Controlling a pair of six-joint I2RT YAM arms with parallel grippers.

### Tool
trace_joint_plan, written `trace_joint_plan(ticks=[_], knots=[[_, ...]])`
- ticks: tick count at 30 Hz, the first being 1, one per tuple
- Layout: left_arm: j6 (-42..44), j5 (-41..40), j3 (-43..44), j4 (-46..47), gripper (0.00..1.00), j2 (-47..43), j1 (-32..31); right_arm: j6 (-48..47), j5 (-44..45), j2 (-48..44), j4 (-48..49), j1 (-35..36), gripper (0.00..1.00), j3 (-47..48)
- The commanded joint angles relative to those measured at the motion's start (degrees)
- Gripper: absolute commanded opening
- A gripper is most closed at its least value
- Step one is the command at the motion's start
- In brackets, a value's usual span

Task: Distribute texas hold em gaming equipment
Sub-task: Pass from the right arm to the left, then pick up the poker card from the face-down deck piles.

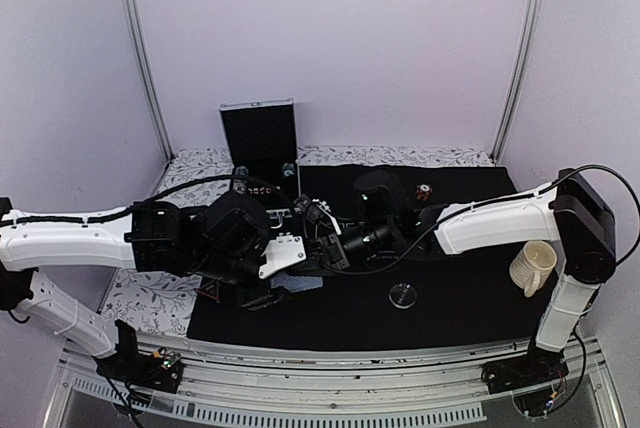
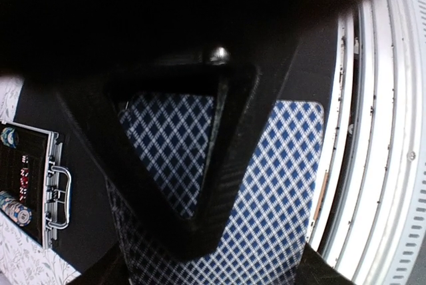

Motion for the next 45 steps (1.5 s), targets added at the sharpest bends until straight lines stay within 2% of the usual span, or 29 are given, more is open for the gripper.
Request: trace_joint_plan(ticks=[1, 8, 13, 17, 38, 45], knots=[[0.49, -0.22, 0.72, -0.20, 0.52, -0.32, 0.91, -0.25, 0.16, -3.69, 1.46, 0.70, 0.14, -0.66], [0.59, -0.67, 0.04, 0.15, 0.49, -2.20, 0.92, -2.59, 4.44, -4.85, -3.04, 0.59, 0.45, -0.99], [0.57, -0.40, -0.07, 0.08, 0.48, -2.73, 0.89, -4.56, 7.07, -6.34, -6.88, 0.62, 0.53, -1.09], [0.60, -0.25, -0.07, -0.24, 0.48, -2.81, 0.91, -6.02, 8.81, -8.05, -9.37, 0.40, 0.56, -1.46], [0.68, -1.09, 0.15, -0.30, 0.46, -2.39, 0.91, -9.38, 15.11, -13.33, -17.98, -1.19, 0.53, -3.61], [0.55, -1.37, 0.19, -0.37, 0.46, -2.12, 0.93, -9.01, 11.49, -13.39, -16.14, -1.18, 0.36, -3.21]])
